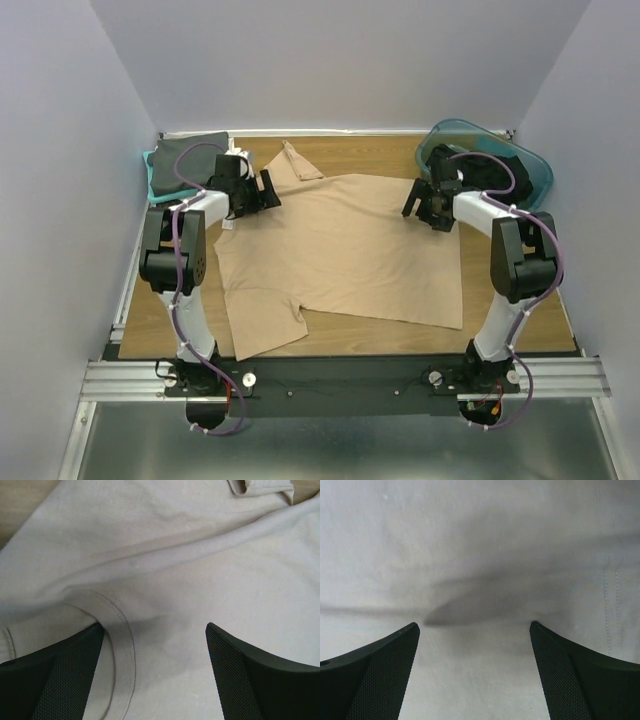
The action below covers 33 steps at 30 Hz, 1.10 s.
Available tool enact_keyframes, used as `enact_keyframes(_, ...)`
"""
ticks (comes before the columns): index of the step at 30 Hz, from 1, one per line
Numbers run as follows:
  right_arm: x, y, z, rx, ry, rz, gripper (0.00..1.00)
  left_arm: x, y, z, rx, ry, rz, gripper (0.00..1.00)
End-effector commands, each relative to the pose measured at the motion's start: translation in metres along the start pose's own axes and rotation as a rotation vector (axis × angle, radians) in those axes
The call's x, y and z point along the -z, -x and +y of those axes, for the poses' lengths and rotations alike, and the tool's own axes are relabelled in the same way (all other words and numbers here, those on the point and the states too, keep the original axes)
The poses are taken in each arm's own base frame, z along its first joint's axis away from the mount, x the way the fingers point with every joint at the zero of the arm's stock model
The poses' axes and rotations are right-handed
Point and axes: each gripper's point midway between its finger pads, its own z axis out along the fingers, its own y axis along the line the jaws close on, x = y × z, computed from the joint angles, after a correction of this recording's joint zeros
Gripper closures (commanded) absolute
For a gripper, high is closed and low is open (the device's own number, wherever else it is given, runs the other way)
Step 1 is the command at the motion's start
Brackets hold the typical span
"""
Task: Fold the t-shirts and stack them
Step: Fold the tshirt
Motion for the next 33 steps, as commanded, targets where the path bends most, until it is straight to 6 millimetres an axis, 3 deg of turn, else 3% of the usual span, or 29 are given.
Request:
enact_keyframes(1, -0.014, -0.001, -0.011, 0.023, -0.065, 0.061, 0.03, -0.011, 0.007, -0.005, -0.010, -0.012, 0.034, 0.09)
enact_keyframes(5, -0.004, 0.017, 0.014, 0.041, 0.033, 0.069, 0.03, 0.000, 0.035, -0.023, -0.056, -0.029, -0.007, 0.09)
enact_keyframes(7, 0.007, 0.028, 0.022, 0.042, 0.058, 0.037, 0.03, 0.016, 0.049, -0.032, -0.084, -0.029, -0.041, 0.09)
enact_keyframes(9, 0.016, 0.028, 0.029, 0.031, 0.092, 0.035, 0.03, 0.030, 0.054, -0.035, -0.123, -0.021, -0.069, 0.09)
enact_keyframes(11, 0.020, 0.013, 0.031, 0.040, 0.095, 0.056, 0.05, 0.041, 0.054, -0.033, -0.146, 0.003, -0.084, 0.09)
enact_keyframes(14, 0.028, -0.022, 0.042, 0.082, 0.106, 0.098, 0.05, 0.058, 0.036, -0.027, -0.154, 0.030, -0.074, 0.09)
enact_keyframes(16, 0.036, -0.047, 0.057, 0.151, 0.135, 0.127, 0.05, 0.072, 0.013, -0.019, -0.124, 0.057, -0.057, 0.09)
enact_keyframes(18, 0.036, -0.069, 0.049, 0.190, 0.094, 0.147, 0.05, 0.090, 0.005, -0.020, -0.109, 0.068, -0.088, 0.09)
enact_keyframes(19, 0.042, -0.076, 0.053, 0.194, 0.107, 0.150, 0.05, 0.092, -0.018, -0.009, -0.085, 0.092, -0.055, 0.09)
enact_keyframes(21, 0.046, -0.094, 0.046, 0.157, 0.100, 0.183, 0.05, 0.105, -0.040, -0.003, -0.073, 0.109, -0.037, 0.08)
enact_keyframes(27, 0.066, -0.113, 0.039, 0.172, 0.094, 0.171, 0.05, 0.109, -0.094, 0.014, -0.047, 0.132, 0.054, 0.07)
enact_keyframes(33, 0.069, -0.113, 0.029, 0.185, 0.068, 0.159, 0.05, 0.097, -0.110, 0.024, 0.015, 0.150, 0.063, 0.07)
